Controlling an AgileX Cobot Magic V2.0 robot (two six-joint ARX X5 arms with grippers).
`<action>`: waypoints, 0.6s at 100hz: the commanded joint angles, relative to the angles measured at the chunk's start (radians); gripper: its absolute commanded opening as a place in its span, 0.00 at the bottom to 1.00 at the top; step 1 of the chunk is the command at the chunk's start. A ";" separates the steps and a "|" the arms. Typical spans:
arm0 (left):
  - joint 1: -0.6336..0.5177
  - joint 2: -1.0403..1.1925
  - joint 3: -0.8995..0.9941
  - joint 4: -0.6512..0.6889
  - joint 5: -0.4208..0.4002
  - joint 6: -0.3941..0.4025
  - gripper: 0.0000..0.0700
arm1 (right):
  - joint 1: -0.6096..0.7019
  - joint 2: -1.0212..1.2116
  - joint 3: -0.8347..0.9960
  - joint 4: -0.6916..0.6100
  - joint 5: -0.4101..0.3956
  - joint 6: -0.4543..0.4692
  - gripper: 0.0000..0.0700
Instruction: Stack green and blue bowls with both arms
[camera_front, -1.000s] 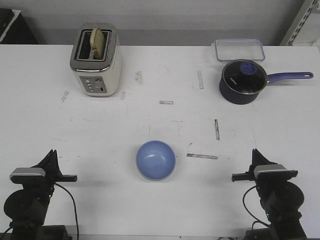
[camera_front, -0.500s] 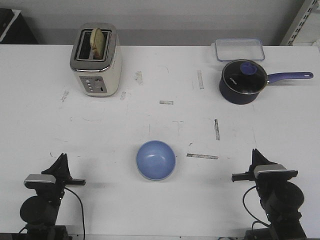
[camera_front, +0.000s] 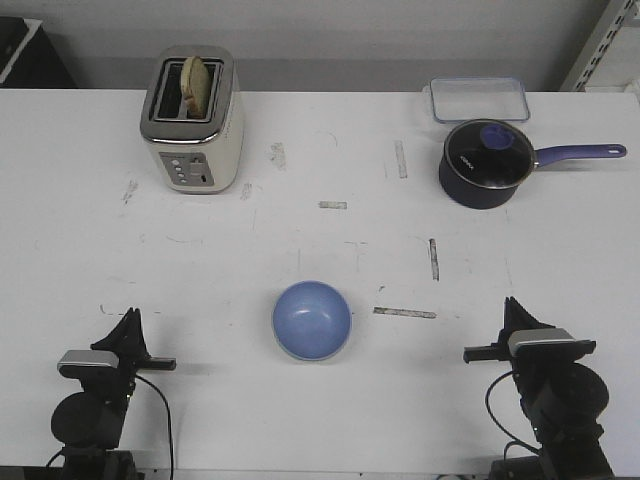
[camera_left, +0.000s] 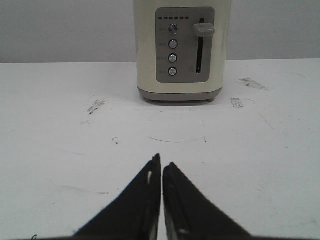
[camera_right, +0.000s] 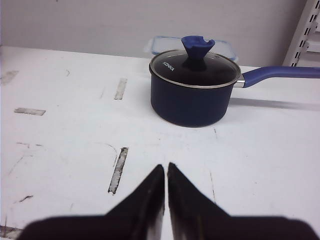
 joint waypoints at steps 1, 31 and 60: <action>-0.001 -0.002 -0.021 0.016 -0.002 -0.002 0.00 | 0.002 0.004 0.006 0.010 -0.001 -0.005 0.00; -0.001 -0.002 -0.021 0.016 -0.002 -0.002 0.00 | 0.002 0.004 0.006 0.010 -0.001 -0.005 0.00; -0.001 -0.002 -0.021 0.016 -0.002 -0.002 0.00 | -0.005 -0.023 0.004 0.020 0.000 -0.026 0.00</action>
